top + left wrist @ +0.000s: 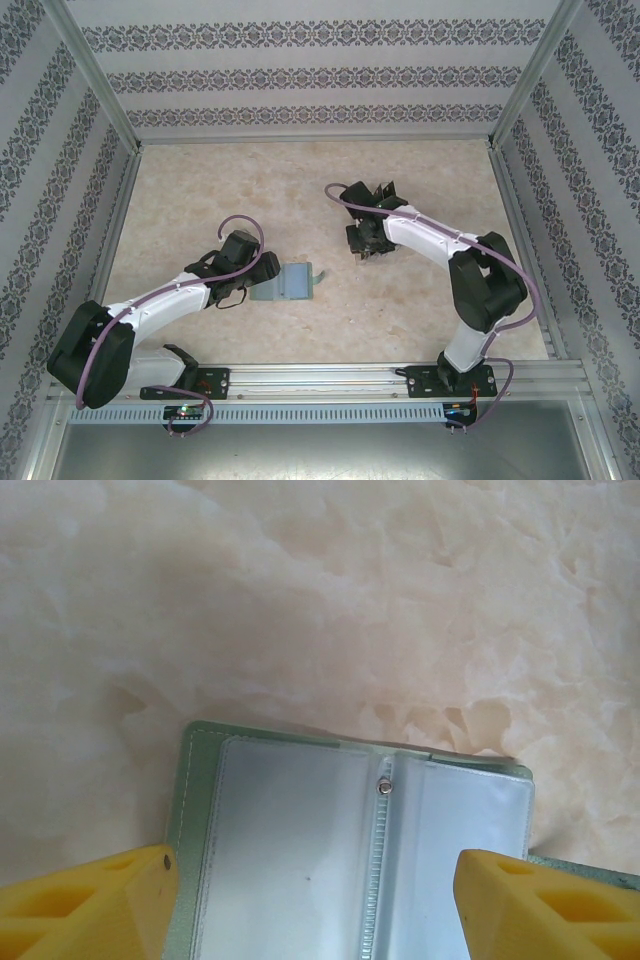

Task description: Put the credit cards into the card holder

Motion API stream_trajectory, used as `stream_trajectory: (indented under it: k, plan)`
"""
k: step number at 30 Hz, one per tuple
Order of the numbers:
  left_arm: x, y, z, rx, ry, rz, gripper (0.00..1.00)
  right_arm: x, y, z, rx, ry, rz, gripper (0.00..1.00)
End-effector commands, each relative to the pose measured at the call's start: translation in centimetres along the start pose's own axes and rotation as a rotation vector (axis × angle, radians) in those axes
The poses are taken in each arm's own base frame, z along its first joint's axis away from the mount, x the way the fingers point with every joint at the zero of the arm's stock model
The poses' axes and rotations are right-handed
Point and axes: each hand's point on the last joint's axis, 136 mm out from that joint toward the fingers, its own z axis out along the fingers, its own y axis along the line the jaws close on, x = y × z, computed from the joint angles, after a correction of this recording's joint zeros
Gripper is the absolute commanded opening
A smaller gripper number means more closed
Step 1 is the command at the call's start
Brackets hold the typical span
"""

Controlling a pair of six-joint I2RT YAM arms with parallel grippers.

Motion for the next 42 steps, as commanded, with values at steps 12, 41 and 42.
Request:
stream_trajectory:
  k: [12,41,42]
  plan:
    - [0.0,-0.1,0.3,0.015,-0.003,0.002,0.74,-0.6,-0.1,1.7,0.069,0.034,-0.021,0.33]
    - [-0.6,-0.3,-0.1,0.0,-0.011,0.021,0.74,-4.4,2.7,-7.2,-0.206,-0.133,0.041,0.0]
    - [-0.8,-0.2,-0.3,-0.01,-0.015,0.03,0.74,-4.6,3.0,-8.1,-0.232,-0.153,0.05,0.0]
